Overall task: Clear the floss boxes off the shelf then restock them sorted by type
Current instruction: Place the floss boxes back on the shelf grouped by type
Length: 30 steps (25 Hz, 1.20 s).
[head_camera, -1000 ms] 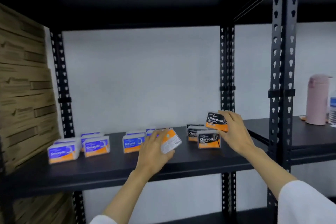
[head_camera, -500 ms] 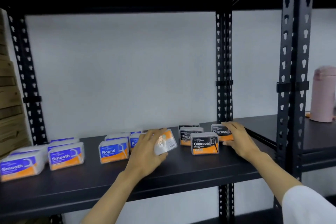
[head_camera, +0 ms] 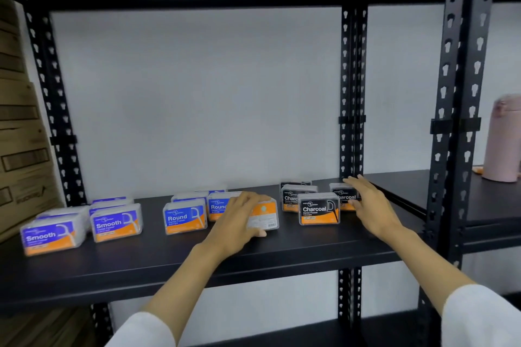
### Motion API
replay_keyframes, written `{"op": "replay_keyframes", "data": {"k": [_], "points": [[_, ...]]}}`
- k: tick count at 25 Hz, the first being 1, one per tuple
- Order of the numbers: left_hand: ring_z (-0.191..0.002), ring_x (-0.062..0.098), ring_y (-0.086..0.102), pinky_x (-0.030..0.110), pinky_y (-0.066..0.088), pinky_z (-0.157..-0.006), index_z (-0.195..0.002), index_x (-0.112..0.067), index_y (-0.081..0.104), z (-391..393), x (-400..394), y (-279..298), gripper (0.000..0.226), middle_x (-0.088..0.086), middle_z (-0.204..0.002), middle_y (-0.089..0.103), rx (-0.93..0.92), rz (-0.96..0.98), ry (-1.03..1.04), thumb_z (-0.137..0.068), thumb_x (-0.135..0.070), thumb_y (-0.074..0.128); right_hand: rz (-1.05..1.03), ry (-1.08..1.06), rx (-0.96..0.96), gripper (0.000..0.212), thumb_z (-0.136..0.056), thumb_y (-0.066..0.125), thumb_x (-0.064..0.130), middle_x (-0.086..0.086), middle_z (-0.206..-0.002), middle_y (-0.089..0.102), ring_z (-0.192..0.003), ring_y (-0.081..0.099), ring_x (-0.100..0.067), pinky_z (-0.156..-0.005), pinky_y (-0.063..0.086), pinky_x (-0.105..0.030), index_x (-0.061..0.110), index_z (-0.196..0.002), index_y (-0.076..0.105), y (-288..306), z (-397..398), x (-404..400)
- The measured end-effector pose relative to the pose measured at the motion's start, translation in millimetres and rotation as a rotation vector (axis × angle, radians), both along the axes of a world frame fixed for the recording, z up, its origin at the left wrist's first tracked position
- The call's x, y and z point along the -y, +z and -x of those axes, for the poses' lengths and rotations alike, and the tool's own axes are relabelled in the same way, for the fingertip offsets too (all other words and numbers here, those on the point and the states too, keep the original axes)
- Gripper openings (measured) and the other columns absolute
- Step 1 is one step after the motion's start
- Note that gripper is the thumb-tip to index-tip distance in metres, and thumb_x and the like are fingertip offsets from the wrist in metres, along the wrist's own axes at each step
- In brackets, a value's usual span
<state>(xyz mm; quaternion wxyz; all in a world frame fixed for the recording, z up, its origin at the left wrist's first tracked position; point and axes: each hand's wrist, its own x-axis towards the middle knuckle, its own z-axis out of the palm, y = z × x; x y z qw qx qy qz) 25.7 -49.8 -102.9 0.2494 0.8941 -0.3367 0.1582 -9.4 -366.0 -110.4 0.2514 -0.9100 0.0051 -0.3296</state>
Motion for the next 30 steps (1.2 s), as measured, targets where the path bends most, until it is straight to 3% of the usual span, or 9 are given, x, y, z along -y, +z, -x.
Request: {"op": "replay_keyframes", "data": {"k": [4,7,10,12,18,20,24,27,30], "points": [[-0.130,0.011,0.034,0.031,0.037,-0.109,-0.135,-0.033,0.042,5,-1,1,0.054,-0.009,-0.140,0.037,0.042,0.005,0.001,-0.090,-0.014,0.064,-0.024,0.045,0.058,0.051,-0.092,0.049,-0.007,-0.007,-0.147,0.043,-0.142,0.030,-0.019,-0.110,0.026,-0.026,0.015,-0.137,0.048,10,12,-17],[-0.129,0.009,0.036,0.032,0.036,-0.108,-0.133,-0.034,0.047,20,-11,0,0.044,-0.011,-0.138,0.042,0.138,0.108,0.056,-0.092,-0.029,0.062,-0.077,0.103,0.145,0.038,-0.094,0.050,0.003,-0.004,-0.135,0.053,-0.128,0.046,-0.019,-0.109,0.035,-0.031,0.015,-0.130,0.055,24,21,-42],[-0.113,0.009,0.048,0.028,0.043,-0.093,-0.117,-0.029,0.060,37,-37,-7,0.024,-0.011,-0.123,0.053,0.216,0.309,0.227,-0.094,-0.034,0.056,-0.095,0.234,0.161,0.028,-0.094,0.054,0.009,0.000,-0.120,0.060,-0.111,0.056,-0.014,-0.098,0.044,-0.028,0.015,-0.121,0.060,34,28,-83],[-0.104,0.012,0.055,0.028,0.047,-0.082,-0.107,-0.029,0.063,43,-62,-12,0.016,-0.010,-0.113,0.058,0.204,0.296,0.366,-0.095,-0.033,0.054,-0.084,0.336,0.101,0.025,-0.093,0.057,0.013,-0.001,-0.117,0.062,-0.106,0.057,-0.012,-0.094,0.049,-0.033,0.016,-0.118,0.061,35,30,-115],[-0.110,0.011,0.057,0.029,0.045,-0.085,-0.118,-0.039,0.062,50,-104,-27,0.035,-0.014,-0.118,0.064,0.053,0.024,0.537,-0.093,-0.056,0.043,0.135,0.322,-0.119,0.050,-0.093,0.058,0.027,-0.002,-0.146,0.039,-0.136,0.031,-0.020,-0.112,0.025,-0.034,0.021,-0.140,0.043,19,11,-169],[-0.111,0.009,0.057,0.028,0.045,-0.083,-0.119,-0.041,0.061,52,-102,-30,0.039,-0.017,-0.118,0.064,0.067,0.011,0.561,-0.092,-0.061,0.040,0.124,0.320,-0.149,0.048,-0.092,0.059,0.024,-0.002,-0.142,0.041,-0.133,0.036,-0.021,-0.109,0.030,-0.034,0.022,-0.138,0.045,14,6,-171],[-0.108,0.009,0.058,0.027,0.046,-0.081,-0.118,-0.040,0.061,49,-99,-34,0.038,-0.016,-0.116,0.066,0.119,0.022,0.590,-0.092,-0.058,0.040,0.075,0.364,0.014,0.036,-0.085,0.067,0.008,0.003,-0.119,0.044,-0.109,0.050,-0.015,-0.094,0.040,-0.023,0.020,-0.117,0.055,-2,14,-171],[-0.107,0.008,0.058,0.026,0.046,-0.079,-0.118,-0.038,0.061,47,-100,-37,0.037,-0.015,-0.115,0.066,0.146,0.021,0.577,-0.093,-0.055,0.040,0.057,0.443,-0.028,0.024,-0.084,0.070,0.017,0.008,-0.111,0.045,-0.104,0.049,-0.008,-0.091,0.039,-0.018,0.019,-0.106,0.062,-16,25,-176],[-0.109,0.007,0.058,0.025,0.044,-0.077,-0.118,-0.038,0.062,47,-99,-38,0.036,-0.016,-0.115,0.066,0.178,0.009,0.581,-0.093,-0.054,0.040,-0.089,0.447,0.003,0.025,-0.082,0.073,0.017,0.005,-0.108,0.054,-0.102,0.053,-0.007,-0.082,0.037,-0.005,0.020,-0.105,0.064,-16,25,-175]]}}
